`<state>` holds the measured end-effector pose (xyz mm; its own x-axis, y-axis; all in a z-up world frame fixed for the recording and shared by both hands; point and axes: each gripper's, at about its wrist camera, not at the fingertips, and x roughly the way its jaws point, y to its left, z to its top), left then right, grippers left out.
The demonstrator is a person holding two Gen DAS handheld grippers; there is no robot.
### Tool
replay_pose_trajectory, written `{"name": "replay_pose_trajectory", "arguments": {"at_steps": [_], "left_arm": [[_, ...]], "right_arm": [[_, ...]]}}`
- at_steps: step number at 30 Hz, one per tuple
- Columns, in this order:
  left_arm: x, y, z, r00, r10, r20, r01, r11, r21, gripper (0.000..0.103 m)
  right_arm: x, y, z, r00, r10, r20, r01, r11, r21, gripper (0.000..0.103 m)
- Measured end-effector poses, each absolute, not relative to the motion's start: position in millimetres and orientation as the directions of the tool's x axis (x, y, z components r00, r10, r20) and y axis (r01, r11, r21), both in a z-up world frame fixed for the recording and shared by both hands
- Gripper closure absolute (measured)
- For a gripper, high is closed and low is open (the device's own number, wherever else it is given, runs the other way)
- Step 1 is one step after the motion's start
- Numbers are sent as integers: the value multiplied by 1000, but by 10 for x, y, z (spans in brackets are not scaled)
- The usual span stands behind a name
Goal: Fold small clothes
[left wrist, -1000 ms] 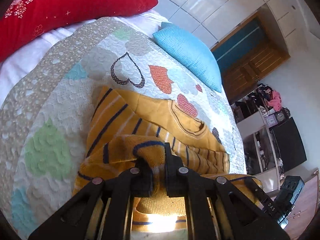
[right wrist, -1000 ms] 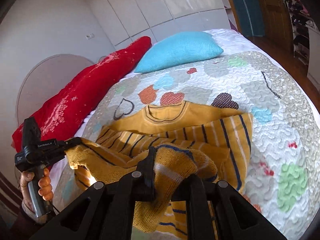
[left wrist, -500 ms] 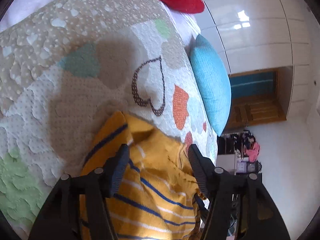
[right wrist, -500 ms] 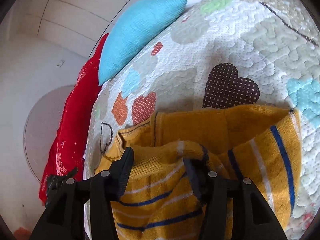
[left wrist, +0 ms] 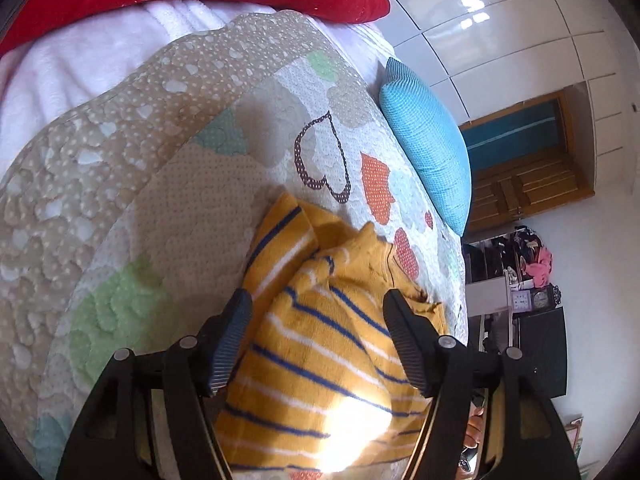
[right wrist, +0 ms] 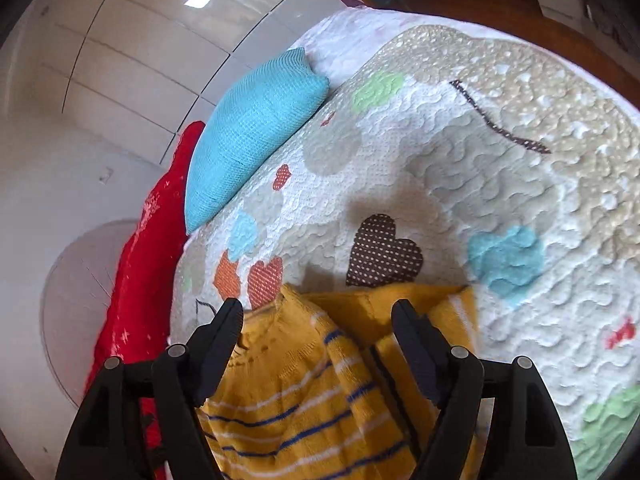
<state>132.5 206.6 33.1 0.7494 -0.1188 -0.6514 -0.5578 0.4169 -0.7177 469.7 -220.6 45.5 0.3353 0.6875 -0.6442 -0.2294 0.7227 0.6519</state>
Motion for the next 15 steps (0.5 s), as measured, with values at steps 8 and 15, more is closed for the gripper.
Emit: {"name": "replay_pose_trajectory", "arguments": {"at_steps": [8, 15], "left_arm": [[803, 1429, 302, 668, -96, -738, -571, 569, -591, 30], [513, 1098, 290, 622, -45, -782, -577, 648, -497, 30]], "right_arm": [[3477, -2424, 308, 367, 542, -756, -500, 800, 331, 48], [3493, -2861, -88, 412, 409, -814, -389, 887, 248, 97]]}}
